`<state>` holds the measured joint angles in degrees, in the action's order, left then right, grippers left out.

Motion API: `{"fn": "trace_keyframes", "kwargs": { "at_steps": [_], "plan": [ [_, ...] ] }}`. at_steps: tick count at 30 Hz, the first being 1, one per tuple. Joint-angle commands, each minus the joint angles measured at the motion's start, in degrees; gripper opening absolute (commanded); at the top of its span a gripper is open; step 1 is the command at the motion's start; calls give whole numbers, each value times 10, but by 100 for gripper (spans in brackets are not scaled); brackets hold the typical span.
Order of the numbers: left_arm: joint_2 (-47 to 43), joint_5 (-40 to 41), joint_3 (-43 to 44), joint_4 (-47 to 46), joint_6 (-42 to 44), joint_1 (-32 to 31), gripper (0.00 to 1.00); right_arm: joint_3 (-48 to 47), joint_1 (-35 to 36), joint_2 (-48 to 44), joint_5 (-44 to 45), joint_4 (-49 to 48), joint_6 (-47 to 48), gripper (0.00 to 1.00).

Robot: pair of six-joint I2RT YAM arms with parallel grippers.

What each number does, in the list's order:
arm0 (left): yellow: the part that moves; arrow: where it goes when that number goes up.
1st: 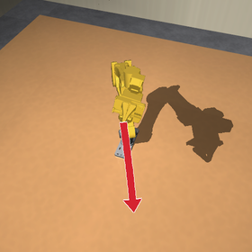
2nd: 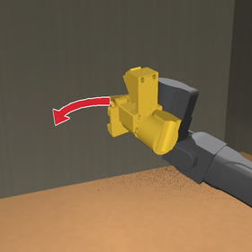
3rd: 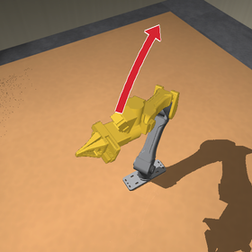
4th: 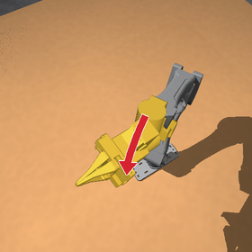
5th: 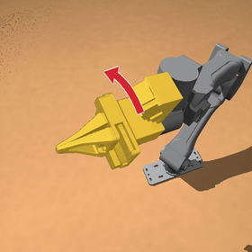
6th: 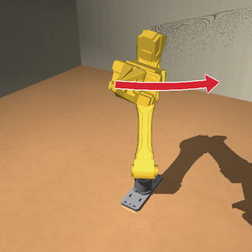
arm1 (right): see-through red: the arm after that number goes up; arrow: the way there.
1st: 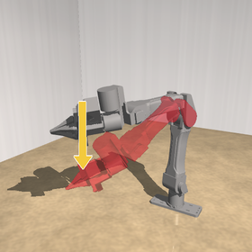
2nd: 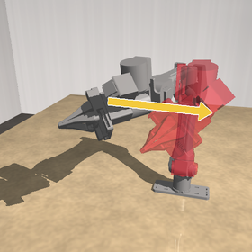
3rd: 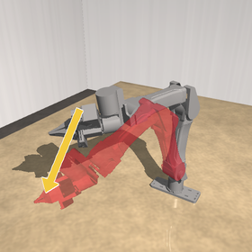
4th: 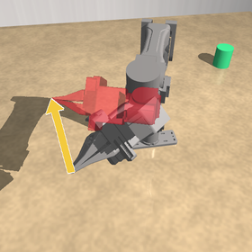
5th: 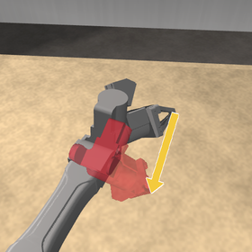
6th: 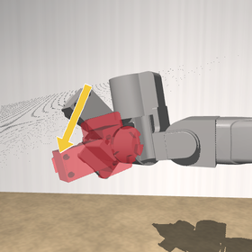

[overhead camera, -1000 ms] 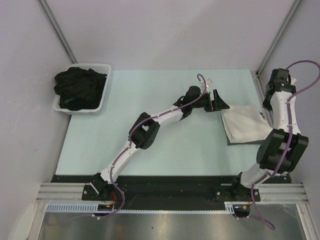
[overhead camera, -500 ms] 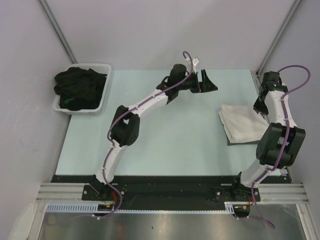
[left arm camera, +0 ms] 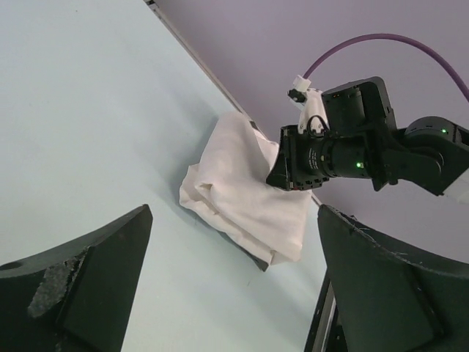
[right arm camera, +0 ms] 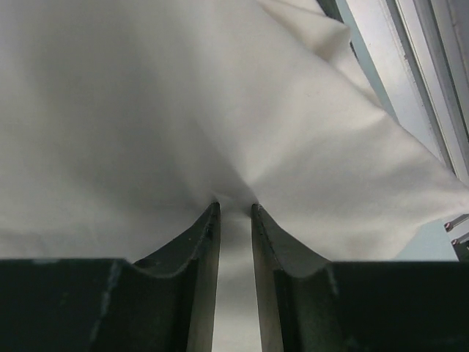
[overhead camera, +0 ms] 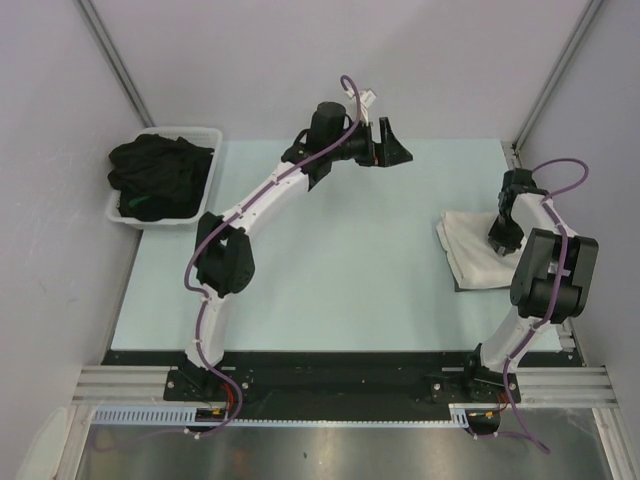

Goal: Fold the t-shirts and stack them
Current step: Put the neatly folded tshirt into the corner of the board with both arms

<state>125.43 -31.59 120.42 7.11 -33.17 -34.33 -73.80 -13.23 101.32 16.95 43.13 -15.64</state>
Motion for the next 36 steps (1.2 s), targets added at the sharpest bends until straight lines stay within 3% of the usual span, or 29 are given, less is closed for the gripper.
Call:
{"fn": "trace_keyframes", "kwargs": {
  "at_steps": [1,10,22,29,32,33,36],
  "plan": [
    [-46,1,-6,29,29,8,99,25,5,8,12,-22,-12,28],
    [-53,-1,-4,20,18,9,100,-31,9,-65,7,-16,13,30],
    [-84,0,-40,6,10,11,99,-152,58,-67,-68,48,0,31],
    [-122,87,-44,107,66,20,100,-223,130,-105,-158,31,15,38],
    [-159,167,-69,155,91,28,100,-258,167,-122,-188,2,22,56],
    [-181,183,-87,165,95,31,100,-268,174,-125,-199,-8,27,99],
    [-214,253,-120,206,115,44,99,-317,204,-124,-220,-6,52,100]
  ]
}}
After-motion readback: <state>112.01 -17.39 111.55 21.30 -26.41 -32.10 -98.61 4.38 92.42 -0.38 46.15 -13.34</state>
